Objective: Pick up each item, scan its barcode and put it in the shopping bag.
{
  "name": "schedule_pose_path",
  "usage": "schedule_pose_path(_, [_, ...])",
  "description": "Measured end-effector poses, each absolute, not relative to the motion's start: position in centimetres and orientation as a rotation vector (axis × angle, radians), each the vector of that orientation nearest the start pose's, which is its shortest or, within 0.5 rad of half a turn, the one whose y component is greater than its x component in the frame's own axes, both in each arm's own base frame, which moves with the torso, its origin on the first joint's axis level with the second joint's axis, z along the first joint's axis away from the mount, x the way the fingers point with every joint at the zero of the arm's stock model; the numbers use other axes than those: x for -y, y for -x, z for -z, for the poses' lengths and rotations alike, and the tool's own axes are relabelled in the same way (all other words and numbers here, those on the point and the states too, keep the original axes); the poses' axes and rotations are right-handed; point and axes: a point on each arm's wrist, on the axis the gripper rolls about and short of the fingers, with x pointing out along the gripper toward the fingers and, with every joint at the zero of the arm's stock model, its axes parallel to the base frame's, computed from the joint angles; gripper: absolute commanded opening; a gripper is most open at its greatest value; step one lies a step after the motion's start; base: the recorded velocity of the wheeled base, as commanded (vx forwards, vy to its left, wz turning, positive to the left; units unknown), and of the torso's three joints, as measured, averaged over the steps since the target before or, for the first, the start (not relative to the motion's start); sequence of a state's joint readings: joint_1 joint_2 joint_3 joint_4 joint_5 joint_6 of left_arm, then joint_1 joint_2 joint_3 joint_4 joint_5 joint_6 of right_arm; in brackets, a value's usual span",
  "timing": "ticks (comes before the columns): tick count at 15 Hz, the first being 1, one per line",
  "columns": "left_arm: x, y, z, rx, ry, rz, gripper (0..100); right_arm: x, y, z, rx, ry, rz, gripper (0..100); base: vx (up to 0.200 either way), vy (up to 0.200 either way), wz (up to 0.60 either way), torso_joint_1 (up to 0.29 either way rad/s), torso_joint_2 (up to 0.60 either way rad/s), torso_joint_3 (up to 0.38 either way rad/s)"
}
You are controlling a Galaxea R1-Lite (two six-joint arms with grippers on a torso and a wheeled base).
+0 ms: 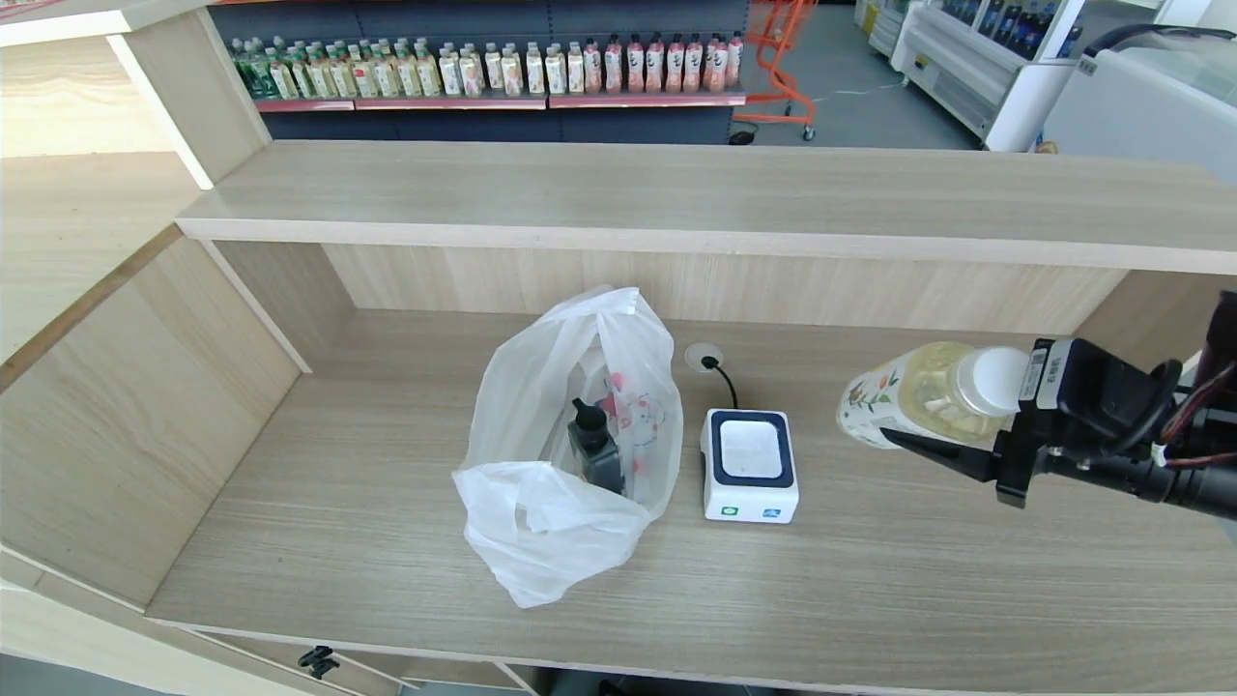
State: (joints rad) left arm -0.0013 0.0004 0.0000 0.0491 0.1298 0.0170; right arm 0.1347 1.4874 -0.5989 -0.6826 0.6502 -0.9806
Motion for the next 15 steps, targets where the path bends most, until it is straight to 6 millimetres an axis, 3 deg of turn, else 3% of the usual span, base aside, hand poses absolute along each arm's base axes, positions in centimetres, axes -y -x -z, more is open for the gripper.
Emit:
schedule_pose_path(10, [-0.3, 2.3, -7.0, -0.051, -0.02, -0.128, 100, -5.1, -25.5, -16.0, 0.213, 0.969, -0.945, 0, 0.0, 0.0, 0.0, 0.0, 0.0, 0.0])
schedule_pose_path(15, [-0.3, 2.3, -7.0, -0.051, -0.019, -0.128, 100, -5.5, -27.6, -14.7, 0.299, 0.994, -0.944, 0, 0.0, 0.0, 0.0, 0.0, 0.0, 0.0])
